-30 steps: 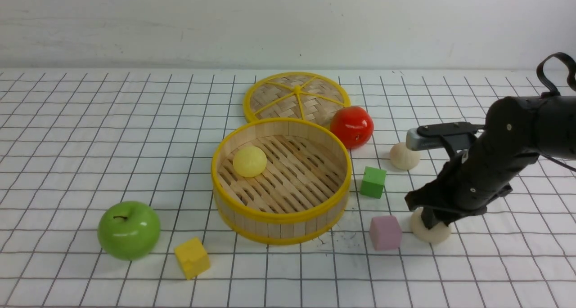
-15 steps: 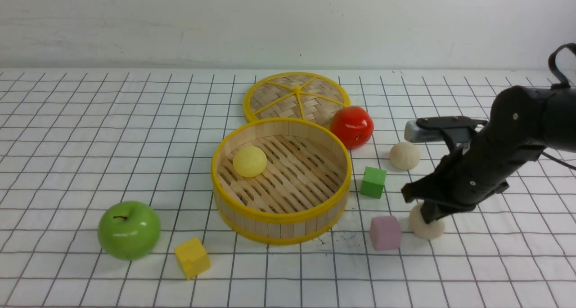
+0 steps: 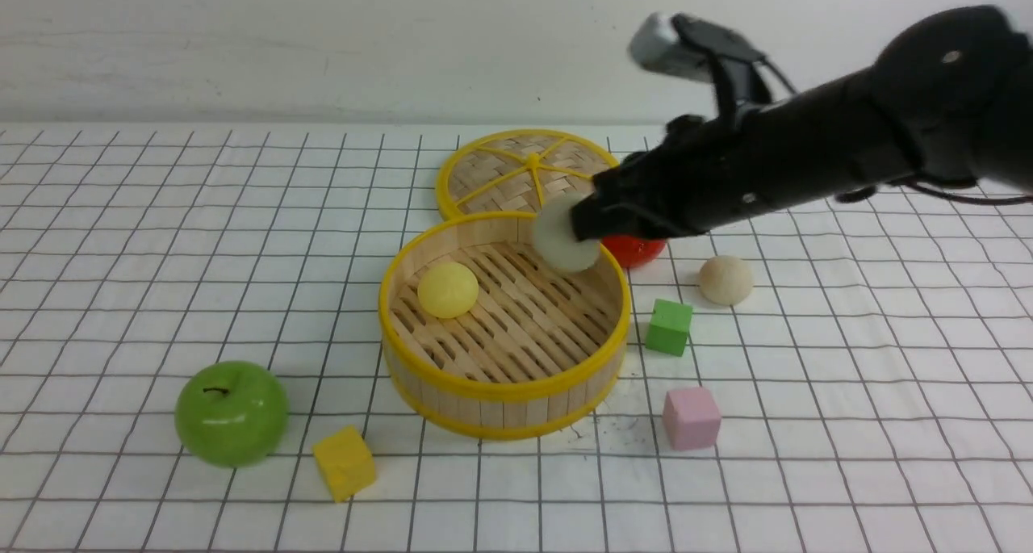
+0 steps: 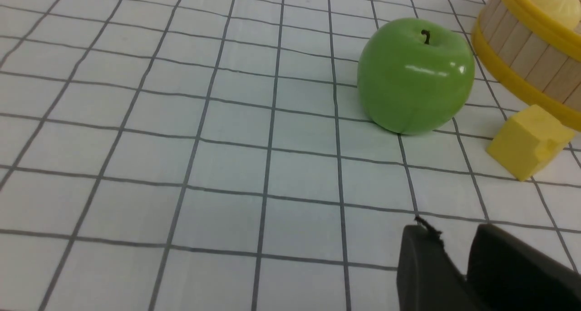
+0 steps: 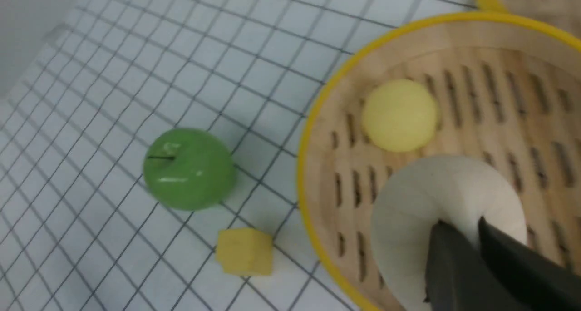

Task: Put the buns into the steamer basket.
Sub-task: Use the right arm to put the steamed stuffed bun into the steamer

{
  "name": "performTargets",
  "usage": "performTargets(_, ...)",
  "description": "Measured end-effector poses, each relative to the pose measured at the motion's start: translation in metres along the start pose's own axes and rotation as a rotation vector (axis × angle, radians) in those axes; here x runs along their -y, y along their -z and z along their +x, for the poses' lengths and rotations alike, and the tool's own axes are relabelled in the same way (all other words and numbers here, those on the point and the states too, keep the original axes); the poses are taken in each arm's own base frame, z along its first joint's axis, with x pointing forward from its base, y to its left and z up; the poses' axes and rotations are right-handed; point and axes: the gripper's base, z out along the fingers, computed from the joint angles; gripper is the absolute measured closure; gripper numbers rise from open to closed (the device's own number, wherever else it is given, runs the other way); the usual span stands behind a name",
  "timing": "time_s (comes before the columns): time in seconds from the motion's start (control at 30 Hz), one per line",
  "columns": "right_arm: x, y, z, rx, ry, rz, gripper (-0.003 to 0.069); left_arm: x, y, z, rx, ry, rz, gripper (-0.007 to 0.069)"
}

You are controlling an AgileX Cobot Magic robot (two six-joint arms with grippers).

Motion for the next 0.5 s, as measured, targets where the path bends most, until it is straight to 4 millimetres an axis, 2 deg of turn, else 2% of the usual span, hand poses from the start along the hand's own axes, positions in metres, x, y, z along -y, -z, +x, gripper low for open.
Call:
performTargets(0.07, -0.006, -0.015, 0.006, -0.022, 0.036, -0.017, 0.0648, 0.000, 0.000, 0.000, 0.000, 0.000, 0.000, 0.0470)
performTargets(0.1, -0.009, -0.035, 0.016, -0.050, 0.087, -0.024, 0.0648, 0.000, 0.000, 0.000, 0.000, 0.000, 0.000, 0.0470)
performTargets(0.2, -0.004, -0.065, 0.033, -0.090, 0.138, -0.005, 0.0644, 0.000, 0.000, 0.000, 0.000, 0.000, 0.000, 0.0465)
performTargets(0.33, 0.009, -0.083, 0.045, -0.117, 0.088, 0.028, 0.0622, 0.000, 0.000, 0.000, 0.000, 0.000, 0.000, 0.0461)
performTargets(0.4, 0.011, -0.085, 0.046, -0.116, 0.069, 0.039, 0.0609, 0.000, 0.000, 0.000, 0.000, 0.000, 0.000, 0.0460)
performTargets(0.5, 0.013, -0.087, 0.046, -0.111, 0.044, 0.054, 0.0540, 0.000, 0.000, 0.000, 0.000, 0.000, 0.000, 0.0459)
